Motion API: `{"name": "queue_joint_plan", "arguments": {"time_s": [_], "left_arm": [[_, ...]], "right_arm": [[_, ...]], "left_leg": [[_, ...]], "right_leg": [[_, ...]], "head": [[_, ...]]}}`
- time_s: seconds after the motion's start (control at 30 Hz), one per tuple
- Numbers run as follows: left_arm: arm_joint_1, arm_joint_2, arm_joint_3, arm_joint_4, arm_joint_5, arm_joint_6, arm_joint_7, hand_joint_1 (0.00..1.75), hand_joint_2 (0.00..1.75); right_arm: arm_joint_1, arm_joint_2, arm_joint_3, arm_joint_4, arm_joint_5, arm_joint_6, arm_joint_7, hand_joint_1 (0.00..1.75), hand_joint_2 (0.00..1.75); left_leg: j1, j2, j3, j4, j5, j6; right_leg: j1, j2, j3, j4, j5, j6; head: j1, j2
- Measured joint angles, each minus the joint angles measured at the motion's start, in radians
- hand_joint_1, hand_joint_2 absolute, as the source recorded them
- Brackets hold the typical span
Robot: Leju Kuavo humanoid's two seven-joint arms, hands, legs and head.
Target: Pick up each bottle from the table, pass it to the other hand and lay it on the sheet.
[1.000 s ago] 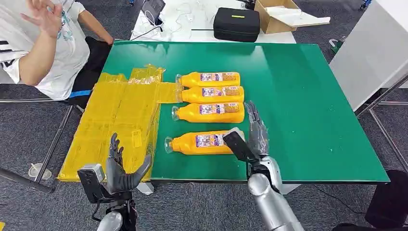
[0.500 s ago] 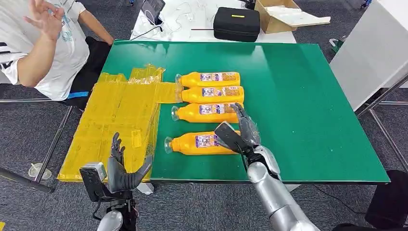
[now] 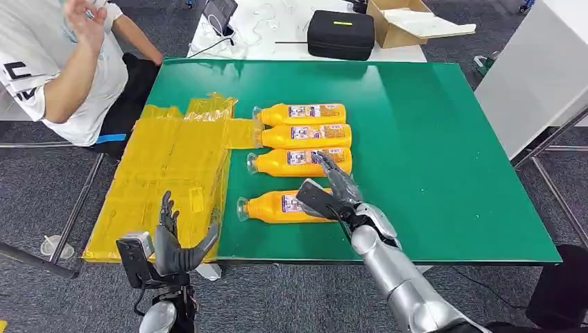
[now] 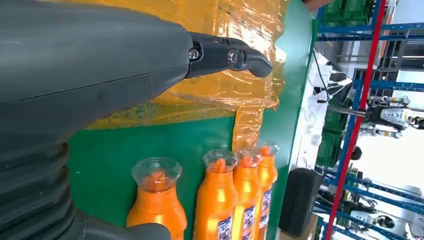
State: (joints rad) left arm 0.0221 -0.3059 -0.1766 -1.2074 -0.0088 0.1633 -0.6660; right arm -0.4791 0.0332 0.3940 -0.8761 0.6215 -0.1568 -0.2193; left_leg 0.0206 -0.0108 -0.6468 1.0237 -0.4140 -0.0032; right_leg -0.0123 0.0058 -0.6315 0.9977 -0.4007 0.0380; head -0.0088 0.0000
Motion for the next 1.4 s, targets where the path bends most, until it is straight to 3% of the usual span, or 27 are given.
{"name": "queue_joint_plan", "arguments": {"time_s": [0.47, 0.73, 1.4], "left_arm": [[-0.011, -0.006, 0.018, 0.037, 0.004, -0.028, -0.022, 0.0, 1.75], [-0.016, -0.008, 0.023, 0.061, 0.008, -0.034, -0.026, 0.0, 1.75], [-0.024, -0.011, 0.042, 0.091, 0.011, -0.038, -0.029, 0.0, 1.75]], "right_arm": [[-0.022, -0.022, 0.142, -0.077, -0.026, 0.088, -0.016, 0.0, 1.75], [-0.061, -0.07, 0.223, -0.044, -0.068, 0.218, 0.005, 0.0, 1.75], [-0.138, -0.147, 0.322, 0.069, -0.07, 0.256, 0.113, 0.0, 1.75]], "left_leg": [[0.0, 0.0, 0.0, 0.0, 0.0, 0.0], [0.0, 0.0, 0.0, 0.0, 0.0, 0.0], [0.0, 0.0, 0.0, 0.0, 0.0, 0.0]], "right_leg": [[0.0, 0.0, 0.0, 0.0, 0.0, 0.0], [0.0, 0.0, 0.0, 0.0, 0.0, 0.0], [0.0, 0.0, 0.0, 0.0, 0.0, 0.0]], "head": [[0.0, 0.0], [0.0, 0.0], [0.0, 0.0]]}}
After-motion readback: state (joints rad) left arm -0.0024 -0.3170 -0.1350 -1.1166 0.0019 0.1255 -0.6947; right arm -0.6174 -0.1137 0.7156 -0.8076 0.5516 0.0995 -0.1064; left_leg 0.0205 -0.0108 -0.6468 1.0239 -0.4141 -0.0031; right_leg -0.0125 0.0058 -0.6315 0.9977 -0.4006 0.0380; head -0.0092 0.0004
